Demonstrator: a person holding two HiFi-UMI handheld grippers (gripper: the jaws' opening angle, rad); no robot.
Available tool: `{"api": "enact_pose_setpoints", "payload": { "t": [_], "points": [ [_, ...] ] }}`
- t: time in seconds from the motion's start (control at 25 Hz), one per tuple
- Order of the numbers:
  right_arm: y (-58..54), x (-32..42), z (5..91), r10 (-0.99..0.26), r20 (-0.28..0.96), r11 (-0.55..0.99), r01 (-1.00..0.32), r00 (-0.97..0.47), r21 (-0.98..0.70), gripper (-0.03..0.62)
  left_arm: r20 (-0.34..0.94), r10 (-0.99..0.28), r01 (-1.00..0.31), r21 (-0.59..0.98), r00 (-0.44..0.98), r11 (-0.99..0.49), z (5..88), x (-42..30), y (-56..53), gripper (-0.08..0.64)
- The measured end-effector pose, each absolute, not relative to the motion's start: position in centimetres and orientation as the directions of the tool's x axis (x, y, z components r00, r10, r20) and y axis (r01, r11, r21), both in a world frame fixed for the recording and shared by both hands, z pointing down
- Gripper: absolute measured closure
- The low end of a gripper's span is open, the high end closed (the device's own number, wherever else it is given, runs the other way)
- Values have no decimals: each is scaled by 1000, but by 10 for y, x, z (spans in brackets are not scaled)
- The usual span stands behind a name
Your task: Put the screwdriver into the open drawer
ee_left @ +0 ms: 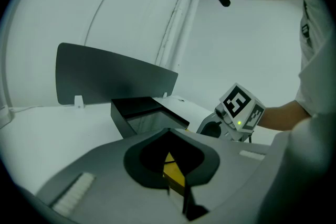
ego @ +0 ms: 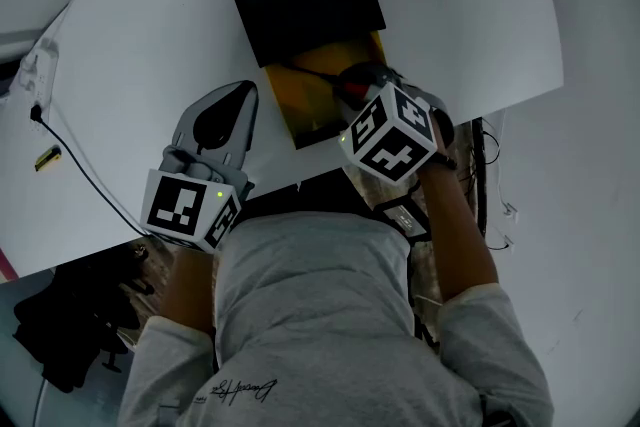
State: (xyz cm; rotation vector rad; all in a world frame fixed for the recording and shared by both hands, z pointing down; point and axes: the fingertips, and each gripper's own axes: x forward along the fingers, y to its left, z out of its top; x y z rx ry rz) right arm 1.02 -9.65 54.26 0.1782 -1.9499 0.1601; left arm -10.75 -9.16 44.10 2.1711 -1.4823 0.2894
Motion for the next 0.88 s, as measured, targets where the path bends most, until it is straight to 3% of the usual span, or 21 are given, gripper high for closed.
{"api": "enact_pose_setpoints", "payload": {
  "t": [0.88],
  "points": [
    [-91, 20, 452, -245, 775, 924, -382, -583, 4, 578, 408, -823, -917, 220, 396, -333, 393, -89, -68, 560]
  ]
}}
